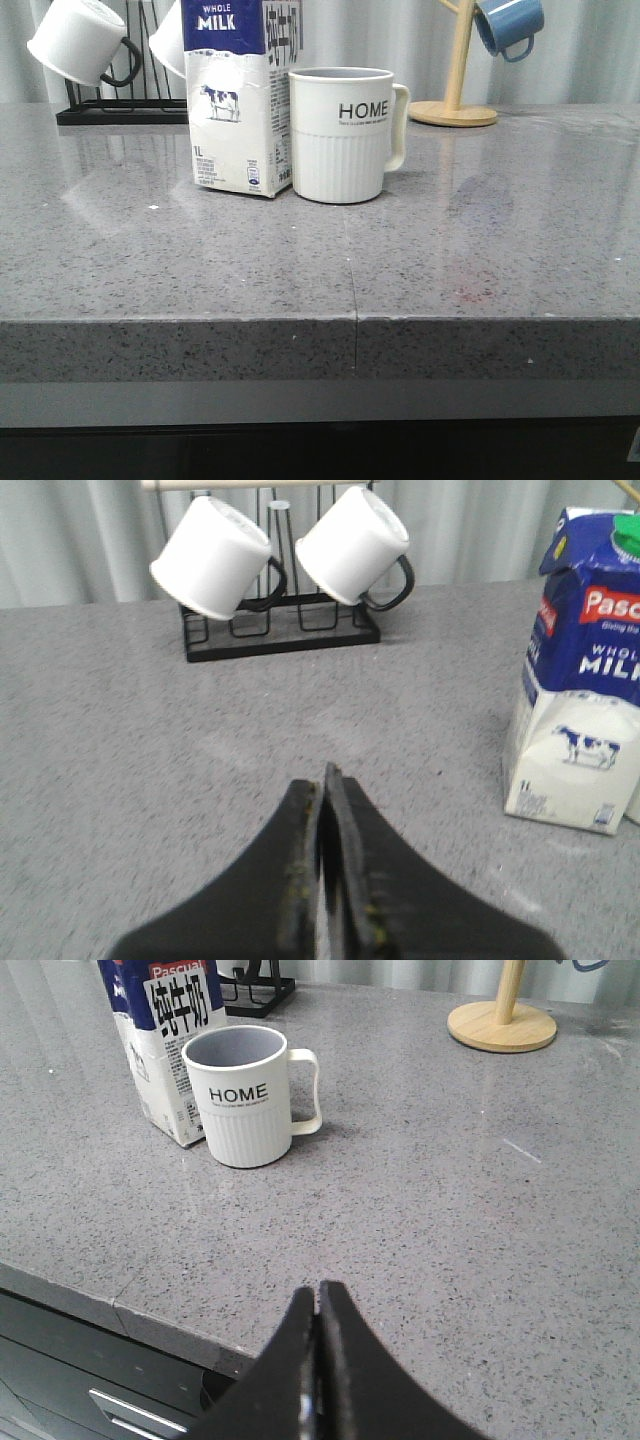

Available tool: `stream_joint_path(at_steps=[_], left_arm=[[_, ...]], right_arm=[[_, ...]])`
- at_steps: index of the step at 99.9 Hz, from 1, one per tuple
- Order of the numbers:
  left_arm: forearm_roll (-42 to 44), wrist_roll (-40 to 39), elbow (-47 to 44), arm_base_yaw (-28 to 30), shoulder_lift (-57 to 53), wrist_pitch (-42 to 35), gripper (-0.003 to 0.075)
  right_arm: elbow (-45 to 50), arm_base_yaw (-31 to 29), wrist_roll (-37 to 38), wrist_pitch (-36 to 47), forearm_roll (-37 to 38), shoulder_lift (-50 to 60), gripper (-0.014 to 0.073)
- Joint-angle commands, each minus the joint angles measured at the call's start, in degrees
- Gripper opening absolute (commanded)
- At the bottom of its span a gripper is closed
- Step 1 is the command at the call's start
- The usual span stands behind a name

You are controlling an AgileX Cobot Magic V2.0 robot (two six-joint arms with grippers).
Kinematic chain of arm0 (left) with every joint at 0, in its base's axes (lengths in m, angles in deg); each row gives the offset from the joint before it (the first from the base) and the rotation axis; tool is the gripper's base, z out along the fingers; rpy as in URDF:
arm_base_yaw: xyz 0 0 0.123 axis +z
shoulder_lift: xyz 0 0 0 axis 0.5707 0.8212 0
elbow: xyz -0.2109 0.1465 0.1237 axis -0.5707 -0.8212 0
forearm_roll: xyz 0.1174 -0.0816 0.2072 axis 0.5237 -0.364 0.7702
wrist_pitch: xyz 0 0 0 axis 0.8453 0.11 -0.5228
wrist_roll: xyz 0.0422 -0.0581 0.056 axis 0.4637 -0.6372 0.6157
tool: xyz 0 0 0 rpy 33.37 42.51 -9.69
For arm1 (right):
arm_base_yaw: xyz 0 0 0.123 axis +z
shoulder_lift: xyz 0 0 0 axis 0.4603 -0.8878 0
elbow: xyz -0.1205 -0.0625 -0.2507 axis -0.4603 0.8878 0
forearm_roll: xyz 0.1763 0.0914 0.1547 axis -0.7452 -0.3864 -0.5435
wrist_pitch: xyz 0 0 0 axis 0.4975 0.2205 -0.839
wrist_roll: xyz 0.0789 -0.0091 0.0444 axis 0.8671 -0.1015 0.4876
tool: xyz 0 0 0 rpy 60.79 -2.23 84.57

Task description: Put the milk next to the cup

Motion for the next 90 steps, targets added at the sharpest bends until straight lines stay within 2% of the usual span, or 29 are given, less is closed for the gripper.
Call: stream_joint_path(at_steps=[1, 62, 85, 90], left_arm=[[-0.15, 0.11, -0.42, 1.22, -3.7, -1.1, -0.0021], [1.83, -2.34, -14.84, 2.73, -27.98, 3.2, -0.0021], [1.97, -2.34, -21.55, 2.73, -32.93, 0.7, -0.0021], [2.3, -2.34, -23.51, 2.73, -33.38, -1.89, -0.0021]], right_arm=[[-1.43, 0.04, -0.11, 4.32, -0.16, -0.51, -0.0076], [-1.43, 0.04, -0.11, 4.32, -0.16, -0.51, -0.0076], [-1.43, 0.04, -0.11, 4.32, -0.16, -0.51, -0.0076], [-1.43, 0.04, -0.11, 4.32, -0.16, -0.51, -0.0076]])
